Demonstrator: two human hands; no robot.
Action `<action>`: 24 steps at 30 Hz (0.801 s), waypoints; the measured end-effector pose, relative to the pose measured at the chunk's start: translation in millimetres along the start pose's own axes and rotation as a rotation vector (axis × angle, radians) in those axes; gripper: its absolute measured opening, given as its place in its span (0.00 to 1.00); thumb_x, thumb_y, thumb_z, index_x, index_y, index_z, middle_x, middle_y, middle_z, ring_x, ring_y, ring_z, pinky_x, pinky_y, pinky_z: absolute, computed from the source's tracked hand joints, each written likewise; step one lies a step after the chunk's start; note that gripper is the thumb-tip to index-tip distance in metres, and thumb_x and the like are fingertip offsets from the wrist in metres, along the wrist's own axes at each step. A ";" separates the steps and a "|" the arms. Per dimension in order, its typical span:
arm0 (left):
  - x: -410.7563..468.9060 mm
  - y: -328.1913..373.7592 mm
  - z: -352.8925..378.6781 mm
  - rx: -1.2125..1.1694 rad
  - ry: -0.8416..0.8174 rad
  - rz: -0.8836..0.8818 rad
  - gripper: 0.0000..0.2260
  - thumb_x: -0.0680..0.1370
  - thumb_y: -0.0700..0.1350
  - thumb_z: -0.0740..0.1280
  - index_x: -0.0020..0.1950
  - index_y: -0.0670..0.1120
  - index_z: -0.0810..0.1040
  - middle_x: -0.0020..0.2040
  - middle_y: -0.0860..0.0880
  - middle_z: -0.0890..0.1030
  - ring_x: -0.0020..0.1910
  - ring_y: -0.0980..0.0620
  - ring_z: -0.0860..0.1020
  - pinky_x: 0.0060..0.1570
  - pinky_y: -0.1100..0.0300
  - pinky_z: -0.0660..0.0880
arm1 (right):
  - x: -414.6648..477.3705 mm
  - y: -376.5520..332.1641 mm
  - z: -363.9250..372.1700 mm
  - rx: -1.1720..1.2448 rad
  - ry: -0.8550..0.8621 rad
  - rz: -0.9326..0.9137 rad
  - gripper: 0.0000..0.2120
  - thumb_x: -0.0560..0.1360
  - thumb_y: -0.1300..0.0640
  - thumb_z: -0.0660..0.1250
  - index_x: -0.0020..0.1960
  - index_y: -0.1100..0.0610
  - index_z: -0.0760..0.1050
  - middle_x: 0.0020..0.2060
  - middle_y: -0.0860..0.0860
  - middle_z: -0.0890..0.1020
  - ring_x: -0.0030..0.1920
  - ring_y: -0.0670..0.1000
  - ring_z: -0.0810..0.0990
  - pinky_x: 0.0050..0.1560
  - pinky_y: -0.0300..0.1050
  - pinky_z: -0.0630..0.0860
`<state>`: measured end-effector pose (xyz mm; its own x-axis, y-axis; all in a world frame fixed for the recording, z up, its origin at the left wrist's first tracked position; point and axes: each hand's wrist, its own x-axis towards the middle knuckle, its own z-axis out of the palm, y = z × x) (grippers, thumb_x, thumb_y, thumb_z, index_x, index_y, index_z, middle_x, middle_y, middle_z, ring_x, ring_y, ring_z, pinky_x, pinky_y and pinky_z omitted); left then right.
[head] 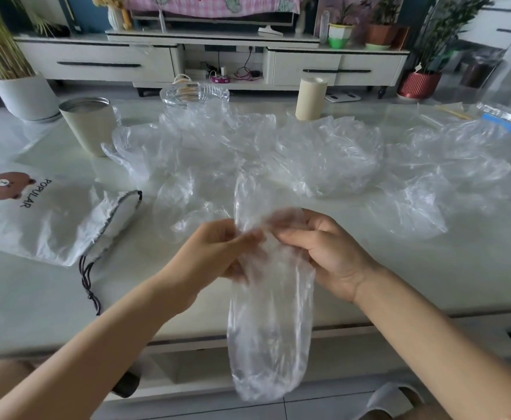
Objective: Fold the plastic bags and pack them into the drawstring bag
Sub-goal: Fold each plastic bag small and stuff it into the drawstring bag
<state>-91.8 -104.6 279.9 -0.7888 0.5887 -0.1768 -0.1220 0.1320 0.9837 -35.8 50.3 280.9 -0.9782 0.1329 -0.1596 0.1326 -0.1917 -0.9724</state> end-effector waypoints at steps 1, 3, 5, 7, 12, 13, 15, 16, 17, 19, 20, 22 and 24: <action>2.3 -0.8 -1.7 -0.090 -0.004 -0.061 0.12 0.79 0.43 0.61 0.46 0.35 0.78 0.35 0.44 0.81 0.31 0.49 0.79 0.30 0.60 0.77 | -1.1 -1.4 1.6 -0.061 -0.001 -0.059 0.18 0.74 0.73 0.61 0.38 0.54 0.82 0.40 0.49 0.82 0.45 0.54 0.74 0.43 0.44 0.70; 3.8 2.1 -2.2 -0.375 -0.052 -0.230 0.14 0.78 0.41 0.55 0.46 0.36 0.77 0.36 0.42 0.81 0.30 0.48 0.79 0.33 0.57 0.79 | -5.8 -3.0 2.8 -0.241 -0.002 -0.187 0.27 0.70 0.79 0.55 0.31 0.54 0.82 0.42 0.46 0.80 0.42 0.49 0.74 0.31 0.35 0.67; 5.5 2.3 -4.0 -0.504 -0.127 -0.302 0.16 0.76 0.48 0.58 0.49 0.38 0.79 0.39 0.42 0.81 0.32 0.48 0.79 0.36 0.56 0.78 | -7.4 -4.7 3.4 -0.407 0.000 -0.302 0.29 0.68 0.81 0.52 0.31 0.53 0.82 0.45 0.48 0.78 0.42 0.40 0.74 0.28 0.30 0.66; 2.8 1.0 -0.1 -0.486 -0.222 -0.314 0.16 0.73 0.51 0.62 0.52 0.40 0.79 0.39 0.44 0.81 0.32 0.49 0.79 0.35 0.59 0.77 | -5.4 -1.1 3.4 -0.497 0.043 -0.388 0.30 0.67 0.81 0.53 0.32 0.50 0.81 0.46 0.48 0.77 0.46 0.37 0.74 0.34 0.28 0.68; 1.2 -2.1 3.7 -0.460 -0.230 -0.401 0.11 0.70 0.42 0.65 0.48 0.39 0.80 0.38 0.45 0.82 0.32 0.51 0.79 0.38 0.60 0.76 | -1.0 -9.8 -9.6 -0.508 0.010 -0.312 0.23 0.72 0.77 0.56 0.41 0.53 0.81 0.45 0.44 0.79 0.39 0.41 0.75 0.35 0.30 0.70; 2.2 -2.8 0.5 -0.422 -0.216 -0.421 0.11 0.69 0.44 0.66 0.46 0.40 0.81 0.37 0.45 0.81 0.32 0.50 0.79 0.40 0.59 0.75 | -2.9 -13.3 -15.4 -0.609 -0.024 -0.289 0.21 0.72 0.75 0.59 0.49 0.52 0.80 0.49 0.42 0.78 0.43 0.43 0.75 0.41 0.32 0.72; 4.5 -3.5 -5.8 -0.352 -0.147 -0.419 0.09 0.70 0.46 0.67 0.42 0.41 0.82 0.34 0.46 0.81 0.29 0.51 0.78 0.38 0.59 0.74 | -11.0 -15.1 -25.7 -1.057 0.015 -0.394 0.29 0.69 0.72 0.64 0.66 0.51 0.69 0.62 0.45 0.70 0.62 0.45 0.68 0.64 0.37 0.66; 4.7 -3.5 -8.0 -0.346 -0.104 -0.406 0.09 0.73 0.46 0.66 0.41 0.42 0.83 0.33 0.46 0.81 0.28 0.52 0.79 0.36 0.60 0.74 | -15.5 -11.2 -25.1 -1.278 0.031 -0.518 0.37 0.67 0.71 0.67 0.71 0.52 0.62 0.67 0.48 0.64 0.68 0.47 0.60 0.71 0.40 0.59; 5.4 -3.8 -7.8 -0.348 -0.077 -0.392 0.10 0.75 0.46 0.65 0.42 0.41 0.82 0.33 0.47 0.81 0.27 0.52 0.79 0.35 0.60 0.74 | -21.7 -4.8 -22.1 -1.426 0.023 -0.650 0.42 0.65 0.71 0.70 0.74 0.54 0.57 0.70 0.51 0.60 0.71 0.49 0.56 0.74 0.42 0.53; 7.6 -6.6 -7.1 -0.322 -0.036 -0.350 0.10 0.78 0.45 0.62 0.50 0.40 0.78 0.35 0.47 0.81 0.29 0.54 0.79 0.35 0.60 0.74 | -29.7 8.0 -4.6 -1.499 -0.055 -0.820 0.43 0.63 0.68 0.73 0.73 0.55 0.58 0.71 0.54 0.61 0.72 0.52 0.57 0.74 0.43 0.52; 8.2 -8.8 -5.5 -0.296 -0.026 -0.328 0.10 0.79 0.45 0.60 0.54 0.39 0.76 0.37 0.47 0.79 0.31 0.53 0.79 0.37 0.60 0.75 | -32.1 13.4 3.9 -1.453 -0.107 -0.879 0.37 0.65 0.67 0.72 0.70 0.57 0.62 0.69 0.55 0.66 0.70 0.52 0.61 0.72 0.44 0.56; 8.6 -12.4 -2.5 -0.255 -0.008 -0.287 0.14 0.78 0.46 0.62 0.57 0.38 0.74 0.41 0.44 0.78 0.36 0.50 0.77 0.43 0.55 0.74 | -32.2 18.3 12.4 -1.329 -0.192 -0.966 0.19 0.69 0.64 0.66 0.60 0.59 0.75 0.59 0.54 0.77 0.63 0.51 0.71 0.66 0.43 0.65; 6.3 -11.6 2.2 -0.207 0.024 -0.246 0.25 0.70 0.51 0.68 0.58 0.34 0.75 0.46 0.40 0.79 0.42 0.44 0.77 0.52 0.48 0.74 | -31.5 17.4 12.8 -1.158 -0.251 -0.903 0.09 0.71 0.62 0.65 0.49 0.58 0.80 0.48 0.49 0.80 0.52 0.46 0.75 0.58 0.35 0.68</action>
<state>-94.1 -100.6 267.3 -0.7341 0.5403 -0.4113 -0.4287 0.1009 0.8978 -4.8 30.3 271.3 -0.7828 -0.4067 0.4710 -0.5854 0.7380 -0.3356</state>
